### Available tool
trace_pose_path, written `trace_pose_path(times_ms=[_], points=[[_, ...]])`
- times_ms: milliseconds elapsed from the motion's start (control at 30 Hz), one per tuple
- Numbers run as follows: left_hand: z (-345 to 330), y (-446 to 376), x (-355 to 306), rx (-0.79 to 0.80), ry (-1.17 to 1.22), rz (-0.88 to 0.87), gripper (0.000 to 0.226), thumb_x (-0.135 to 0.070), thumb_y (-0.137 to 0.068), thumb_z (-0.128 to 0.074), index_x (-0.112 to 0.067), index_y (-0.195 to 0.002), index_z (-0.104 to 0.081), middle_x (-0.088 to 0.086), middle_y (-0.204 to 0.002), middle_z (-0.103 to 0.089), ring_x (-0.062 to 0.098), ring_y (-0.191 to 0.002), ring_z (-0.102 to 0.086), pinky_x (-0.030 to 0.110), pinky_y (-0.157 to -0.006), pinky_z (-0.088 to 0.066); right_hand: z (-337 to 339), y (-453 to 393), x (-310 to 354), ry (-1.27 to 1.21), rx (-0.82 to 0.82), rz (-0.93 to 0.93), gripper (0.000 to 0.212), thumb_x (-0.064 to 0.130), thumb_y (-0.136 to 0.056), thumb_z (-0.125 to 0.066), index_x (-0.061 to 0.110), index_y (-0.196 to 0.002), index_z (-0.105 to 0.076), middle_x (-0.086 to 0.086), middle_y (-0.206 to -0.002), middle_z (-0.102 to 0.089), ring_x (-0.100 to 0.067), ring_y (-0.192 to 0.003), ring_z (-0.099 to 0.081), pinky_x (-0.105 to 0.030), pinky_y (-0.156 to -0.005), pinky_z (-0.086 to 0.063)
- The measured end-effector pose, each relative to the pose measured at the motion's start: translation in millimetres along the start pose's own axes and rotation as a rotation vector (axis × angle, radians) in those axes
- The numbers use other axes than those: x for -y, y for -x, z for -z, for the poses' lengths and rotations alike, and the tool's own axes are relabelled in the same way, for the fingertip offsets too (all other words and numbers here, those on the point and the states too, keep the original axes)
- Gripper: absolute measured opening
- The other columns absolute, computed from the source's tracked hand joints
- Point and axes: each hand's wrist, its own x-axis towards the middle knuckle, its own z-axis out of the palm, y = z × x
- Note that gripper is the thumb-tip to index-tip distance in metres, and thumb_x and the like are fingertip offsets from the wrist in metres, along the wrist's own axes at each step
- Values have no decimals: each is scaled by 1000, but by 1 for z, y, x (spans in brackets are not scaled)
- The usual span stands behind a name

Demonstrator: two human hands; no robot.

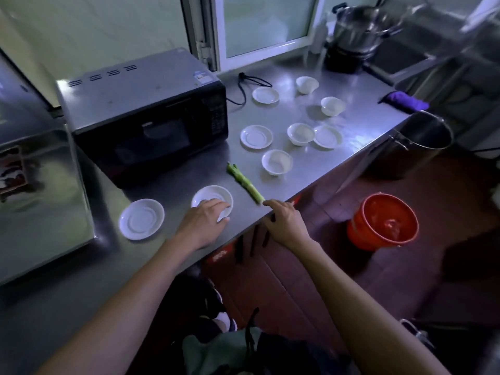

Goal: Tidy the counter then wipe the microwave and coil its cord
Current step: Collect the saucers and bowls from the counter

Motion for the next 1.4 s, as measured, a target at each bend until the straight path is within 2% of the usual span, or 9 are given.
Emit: trace_pose_path(times_ms=[133,333,500,633,900,1233,1400], points=[[-14,-22,-21,60,-6,-47,44,-35,-97,-54,-24,-139,-54,-2,-144,-52,21,-134,-42,36,-108,-34,10,5,-28,15,7,-98,48,27,-88,-61,24,-135,-56,2,-139,-57,-25,-127,-49,-42,-100,-44],[-30,-68,-43,110,-3,-128,42,-31,-97,-54,-21,-137,-55,0,-140,-54,23,-127,-47,35,-105,-40,16,-12,-59,38,33,-155,48,28,-86,-60,25,-134,-55,7,-137,-58,-25,-123,-51,-41,-97,-46],[-39,-128,-49,135,25,-142,43,-34,-96,-55,-22,-137,-54,-3,-141,-53,22,-129,-47,40,-104,-42,22,-52,-81,42,15,-197,45,26,-88,-64,24,-133,-58,6,-137,-59,-26,-124,-52,-43,-98,-45],[-45,-180,-46,139,32,-135,50,-36,-93,-56,-21,-141,-51,-2,-144,-50,24,-128,-46,42,-104,-42,28,-99,-94,46,61,-227,48,25,-88,-63,25,-136,-56,5,-141,-55,-25,-128,-49,-44,-103,-41],[-67,-254,-60,194,-70,-107,60,-39,-95,-53,-25,-150,-34,2,-159,-24,25,-145,-20,49,-104,-36,40,-162,-113,76,77,-254,50,28,-91,-64,21,-139,-53,5,-144,-53,-26,-128,-49,-43,-103,-41],[-83,-302,-74,316,-199,-88,81,-50,-90,-59,-26,-154,-16,7,-164,0,32,-150,3,56,-109,-27,55,-207,-147,62,112,-289,50,25,-91,-62,20,-140,-51,1,-146,-49,-30,-129,-46,-46,-104,-40],[-96,-317,-80,348,-201,3,97,-56,-87,-62,-30,-156,1,4,-164,13,31,-151,11,57,-113,-23,58,-241,-172,53,144,-249,51,24,-91,-61,20,-140,-50,-3,-149,-45,-30,-133,-41,-44,-102,-38]])
